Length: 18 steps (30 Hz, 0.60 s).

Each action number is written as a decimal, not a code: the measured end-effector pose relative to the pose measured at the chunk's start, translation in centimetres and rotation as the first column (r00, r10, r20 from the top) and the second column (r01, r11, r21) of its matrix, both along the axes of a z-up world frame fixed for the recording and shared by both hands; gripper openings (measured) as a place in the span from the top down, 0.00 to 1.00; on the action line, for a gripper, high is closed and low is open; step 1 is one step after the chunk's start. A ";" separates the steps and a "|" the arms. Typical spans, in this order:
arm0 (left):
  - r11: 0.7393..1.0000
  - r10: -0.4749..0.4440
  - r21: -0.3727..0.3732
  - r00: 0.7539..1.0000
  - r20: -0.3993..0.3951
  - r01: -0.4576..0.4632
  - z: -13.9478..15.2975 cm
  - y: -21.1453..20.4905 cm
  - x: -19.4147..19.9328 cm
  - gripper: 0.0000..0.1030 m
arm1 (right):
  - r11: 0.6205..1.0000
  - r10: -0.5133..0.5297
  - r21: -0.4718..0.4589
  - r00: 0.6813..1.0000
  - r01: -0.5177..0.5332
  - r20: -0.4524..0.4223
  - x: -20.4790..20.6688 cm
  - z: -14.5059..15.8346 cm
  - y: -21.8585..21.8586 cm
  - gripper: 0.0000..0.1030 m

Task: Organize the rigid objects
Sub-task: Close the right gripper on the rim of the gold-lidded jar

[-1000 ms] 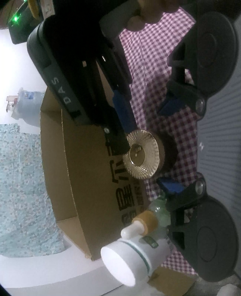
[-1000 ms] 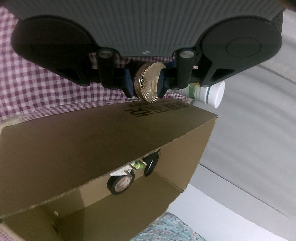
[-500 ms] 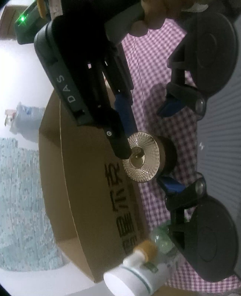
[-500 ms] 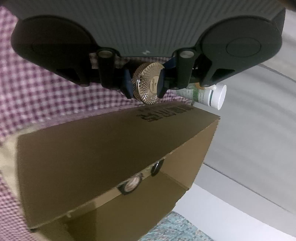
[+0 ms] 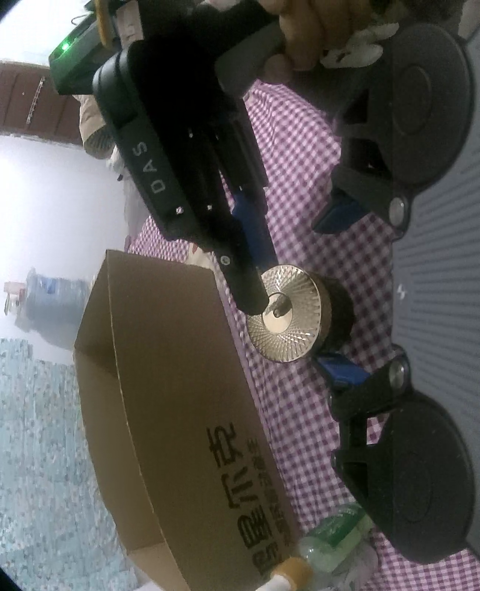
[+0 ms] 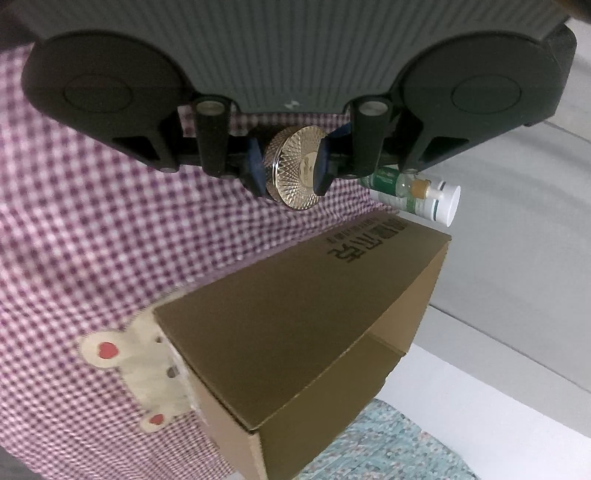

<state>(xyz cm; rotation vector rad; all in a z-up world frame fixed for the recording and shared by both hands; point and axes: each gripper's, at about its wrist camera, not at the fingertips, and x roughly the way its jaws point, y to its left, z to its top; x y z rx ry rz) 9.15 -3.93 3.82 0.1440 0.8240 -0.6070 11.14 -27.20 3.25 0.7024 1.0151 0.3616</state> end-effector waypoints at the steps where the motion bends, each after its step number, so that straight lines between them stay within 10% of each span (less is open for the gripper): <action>1: 1.000 0.000 0.000 1.000 0.000 0.000 0.0 0.0 0.0 0.30 | 1.000 -0.005 0.004 1.000 0.005 -0.001 -0.2 -0.1 -0.2 0.73; 18: 0.999 0.010 0.044 1.000 0.012 -0.011 -0.4 -1.1 2.6 0.31 | 0.998 -0.042 0.042 0.999 0.043 -0.034 -0.6 -1.1 -1.3 0.71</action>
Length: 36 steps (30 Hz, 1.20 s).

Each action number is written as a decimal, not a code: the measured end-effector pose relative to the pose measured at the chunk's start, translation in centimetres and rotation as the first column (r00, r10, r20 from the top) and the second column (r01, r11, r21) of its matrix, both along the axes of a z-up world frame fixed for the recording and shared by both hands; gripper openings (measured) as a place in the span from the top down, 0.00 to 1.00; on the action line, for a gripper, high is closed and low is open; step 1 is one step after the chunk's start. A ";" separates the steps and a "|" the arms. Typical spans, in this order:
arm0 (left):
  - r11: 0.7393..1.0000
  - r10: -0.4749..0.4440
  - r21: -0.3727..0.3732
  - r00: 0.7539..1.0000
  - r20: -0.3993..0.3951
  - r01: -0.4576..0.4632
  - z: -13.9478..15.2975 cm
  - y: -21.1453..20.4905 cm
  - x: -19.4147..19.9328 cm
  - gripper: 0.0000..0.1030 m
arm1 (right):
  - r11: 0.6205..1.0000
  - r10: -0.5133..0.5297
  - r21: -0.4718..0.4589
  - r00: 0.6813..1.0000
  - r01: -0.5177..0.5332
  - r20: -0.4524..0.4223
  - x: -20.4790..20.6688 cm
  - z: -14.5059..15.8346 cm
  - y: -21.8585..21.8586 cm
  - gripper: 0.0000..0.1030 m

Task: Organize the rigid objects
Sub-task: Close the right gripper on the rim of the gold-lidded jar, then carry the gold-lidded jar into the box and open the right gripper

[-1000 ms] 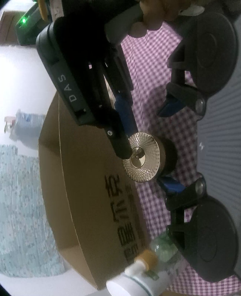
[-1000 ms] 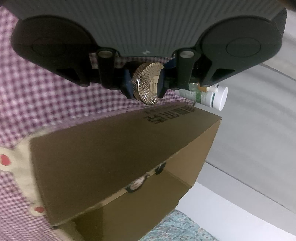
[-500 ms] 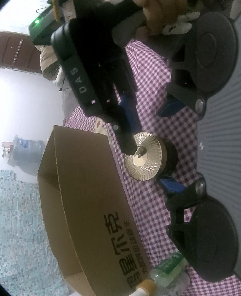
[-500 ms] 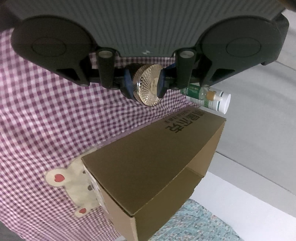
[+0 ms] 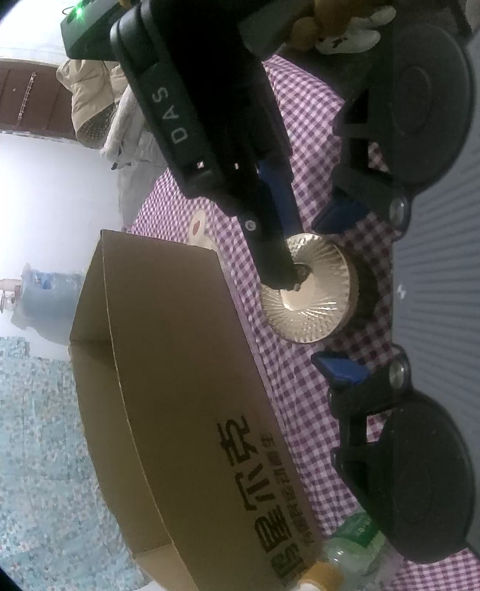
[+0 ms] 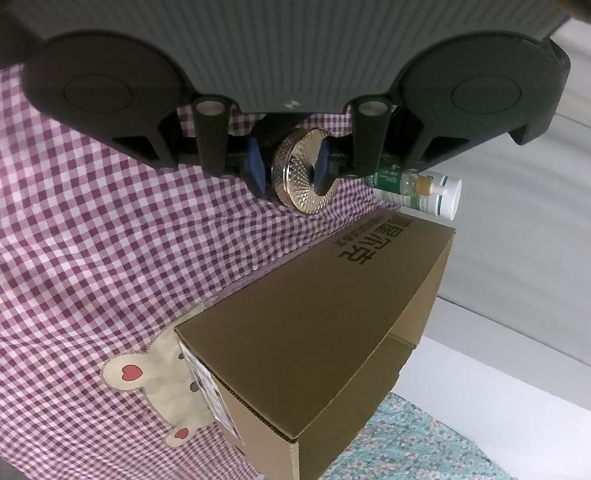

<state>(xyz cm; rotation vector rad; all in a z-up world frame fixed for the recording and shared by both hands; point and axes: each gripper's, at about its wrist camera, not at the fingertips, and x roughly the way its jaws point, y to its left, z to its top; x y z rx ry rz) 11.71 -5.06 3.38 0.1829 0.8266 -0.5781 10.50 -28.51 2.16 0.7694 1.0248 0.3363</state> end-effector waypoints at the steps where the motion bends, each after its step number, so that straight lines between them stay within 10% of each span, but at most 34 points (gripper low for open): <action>1: 1.000 -0.001 -0.003 1.000 -0.003 0.001 0.0 -0.1 0.1 0.35 | 1.000 0.000 0.001 1.000 0.000 0.000 0.1 0.0 0.0 0.70; 20: 0.999 0.039 -0.034 0.999 0.011 -0.038 0.8 -0.7 -0.4 0.45 | 0.999 0.017 -0.035 0.999 -0.016 0.035 -0.5 0.9 0.8 0.68; 36: 0.977 0.198 -0.106 0.971 0.136 -0.184 12.1 -0.3 6.6 0.45 | 0.959 0.252 -0.199 0.929 -0.202 0.271 8.7 13.5 4.8 0.62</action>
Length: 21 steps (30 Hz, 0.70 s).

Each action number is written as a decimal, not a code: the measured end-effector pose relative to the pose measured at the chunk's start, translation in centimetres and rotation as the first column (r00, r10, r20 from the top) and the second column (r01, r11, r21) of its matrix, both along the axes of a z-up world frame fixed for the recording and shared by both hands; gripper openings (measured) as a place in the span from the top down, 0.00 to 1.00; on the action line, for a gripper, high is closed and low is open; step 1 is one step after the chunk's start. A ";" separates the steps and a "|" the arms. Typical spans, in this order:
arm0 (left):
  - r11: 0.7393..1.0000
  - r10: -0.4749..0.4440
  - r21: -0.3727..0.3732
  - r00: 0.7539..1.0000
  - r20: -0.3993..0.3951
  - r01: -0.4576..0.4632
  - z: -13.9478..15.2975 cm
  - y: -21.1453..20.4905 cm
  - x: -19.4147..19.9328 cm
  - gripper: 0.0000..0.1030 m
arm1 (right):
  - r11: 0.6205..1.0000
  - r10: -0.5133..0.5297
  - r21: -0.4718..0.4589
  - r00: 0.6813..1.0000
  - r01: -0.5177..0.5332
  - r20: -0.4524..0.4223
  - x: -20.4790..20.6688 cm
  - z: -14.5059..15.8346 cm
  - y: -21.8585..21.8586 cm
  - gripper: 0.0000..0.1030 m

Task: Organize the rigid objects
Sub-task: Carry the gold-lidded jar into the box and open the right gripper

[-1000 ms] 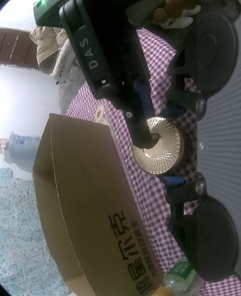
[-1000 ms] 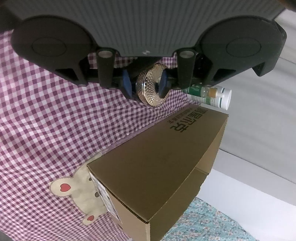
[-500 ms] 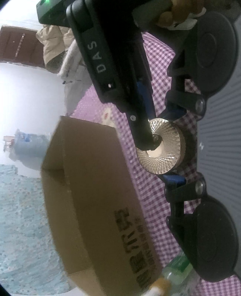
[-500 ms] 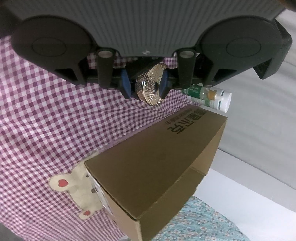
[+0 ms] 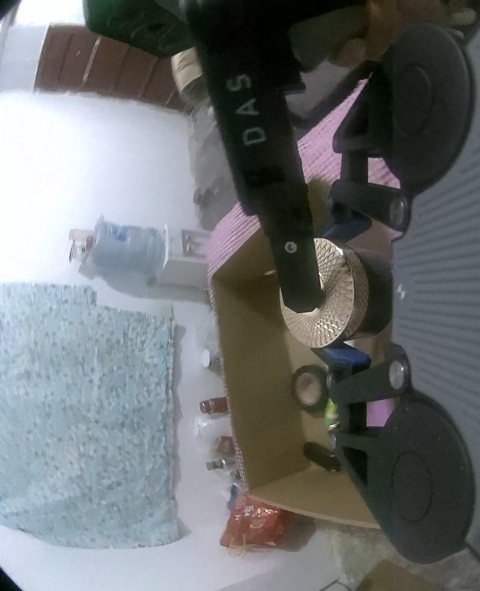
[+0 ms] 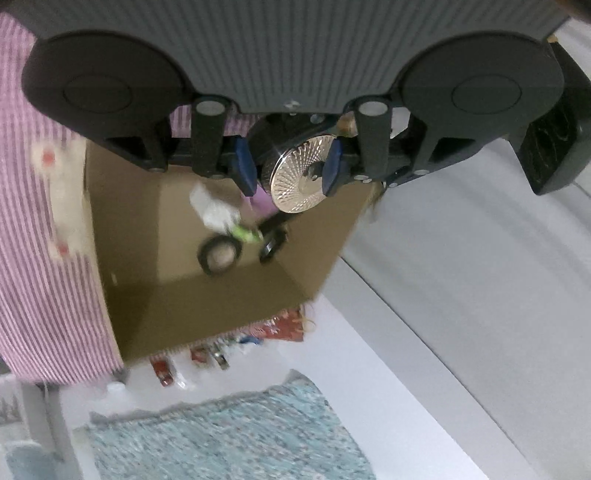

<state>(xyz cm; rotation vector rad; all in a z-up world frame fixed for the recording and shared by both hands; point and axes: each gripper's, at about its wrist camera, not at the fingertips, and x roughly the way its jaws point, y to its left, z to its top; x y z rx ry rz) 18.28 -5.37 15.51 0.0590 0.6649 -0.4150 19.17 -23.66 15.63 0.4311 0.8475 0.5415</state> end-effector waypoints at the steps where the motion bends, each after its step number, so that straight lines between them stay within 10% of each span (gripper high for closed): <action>1: 1.000 0.013 -0.006 1.000 -0.012 -0.013 0.1 -0.2 1.0 0.45 | 1.000 0.011 -0.009 1.000 -0.011 0.001 1.4 0.3 0.1 0.62; 21: 0.991 0.137 0.050 0.942 -0.307 -0.127 -6.5 -3.2 17.2 0.45 | 0.981 0.050 -0.167 0.964 -0.096 -0.261 20.2 -5.1 1.9 0.59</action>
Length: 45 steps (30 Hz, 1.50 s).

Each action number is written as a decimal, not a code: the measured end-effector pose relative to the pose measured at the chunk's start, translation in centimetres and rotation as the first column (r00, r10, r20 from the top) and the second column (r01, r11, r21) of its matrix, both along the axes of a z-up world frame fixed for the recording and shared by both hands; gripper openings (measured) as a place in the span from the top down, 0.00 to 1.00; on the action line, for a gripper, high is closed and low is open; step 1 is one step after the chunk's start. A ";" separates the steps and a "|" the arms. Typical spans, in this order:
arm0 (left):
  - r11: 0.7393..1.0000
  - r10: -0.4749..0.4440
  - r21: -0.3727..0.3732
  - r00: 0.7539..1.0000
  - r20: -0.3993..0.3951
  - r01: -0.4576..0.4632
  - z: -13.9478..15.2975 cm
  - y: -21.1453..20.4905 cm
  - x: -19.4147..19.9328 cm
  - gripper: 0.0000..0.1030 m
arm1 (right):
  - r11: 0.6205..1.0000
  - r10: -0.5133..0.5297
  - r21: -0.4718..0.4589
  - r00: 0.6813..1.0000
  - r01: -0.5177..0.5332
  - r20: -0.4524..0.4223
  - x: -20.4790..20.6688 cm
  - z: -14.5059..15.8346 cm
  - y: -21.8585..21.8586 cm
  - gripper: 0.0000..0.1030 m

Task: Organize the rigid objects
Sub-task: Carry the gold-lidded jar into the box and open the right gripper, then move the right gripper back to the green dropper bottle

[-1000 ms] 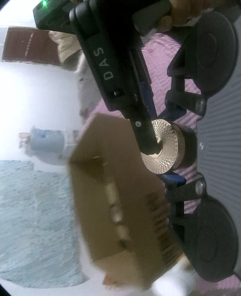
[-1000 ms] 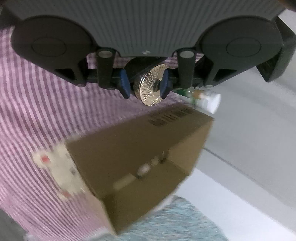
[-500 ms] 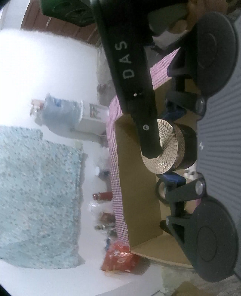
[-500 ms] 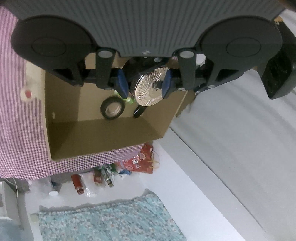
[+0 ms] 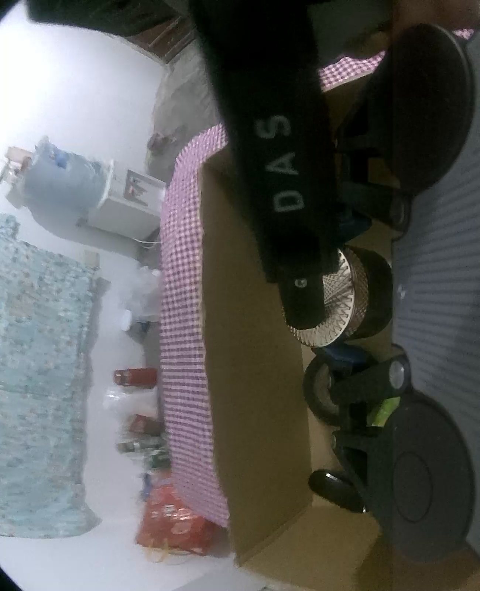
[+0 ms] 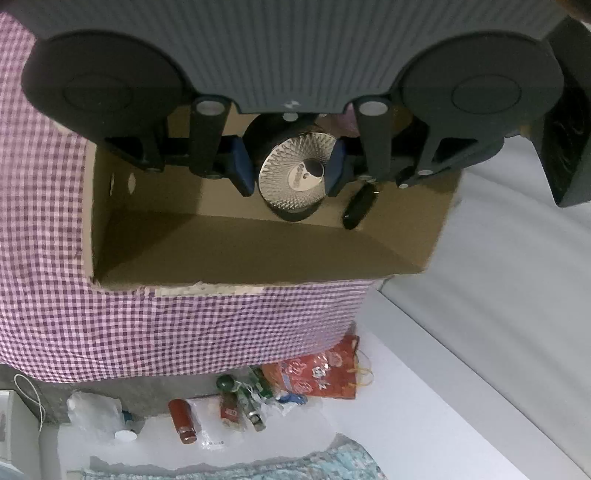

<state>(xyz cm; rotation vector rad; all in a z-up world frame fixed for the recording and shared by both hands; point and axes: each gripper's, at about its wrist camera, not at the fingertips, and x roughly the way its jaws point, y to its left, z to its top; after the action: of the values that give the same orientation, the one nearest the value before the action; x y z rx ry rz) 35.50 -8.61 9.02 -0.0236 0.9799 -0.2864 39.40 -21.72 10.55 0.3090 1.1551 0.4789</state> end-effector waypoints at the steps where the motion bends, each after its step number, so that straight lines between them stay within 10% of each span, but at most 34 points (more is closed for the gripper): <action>1: 1.000 0.000 -0.003 1.000 -0.005 0.000 0.0 0.0 0.1 0.44 | 1.000 0.003 -0.002 1.000 -0.003 -0.003 0.3 -0.2 0.0 0.59; 10: 1.000 -0.005 0.018 0.999 -0.046 0.005 -0.9 -0.2 1.1 0.42 | 0.999 0.019 -0.034 1.000 -0.020 -0.019 1.7 -2.4 0.1 0.60; 23: 0.998 -0.055 0.000 0.991 0.121 0.055 1.8 -1.0 -2.2 0.32 | 1.000 -0.019 0.006 0.995 0.018 0.096 -0.7 0.5 -1.0 0.61; 36: 0.980 -0.048 -0.163 0.929 0.368 0.115 8.1 4.5 -18.2 0.23 | 0.975 -0.066 0.220 0.934 -0.014 0.352 -16.9 10.7 -5.5 0.60; 45: 0.991 -0.054 -0.089 0.914 0.401 0.097 5.4 9.1 -27.7 0.21 | 0.952 -0.093 0.307 0.938 -0.015 0.334 -26.9 8.3 -5.0 0.59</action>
<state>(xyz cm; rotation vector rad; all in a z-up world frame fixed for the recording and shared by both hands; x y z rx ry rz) 7.79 0.50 14.39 -0.0243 0.5588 -0.3980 12.54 -26.71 18.85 0.4950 0.7284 0.6502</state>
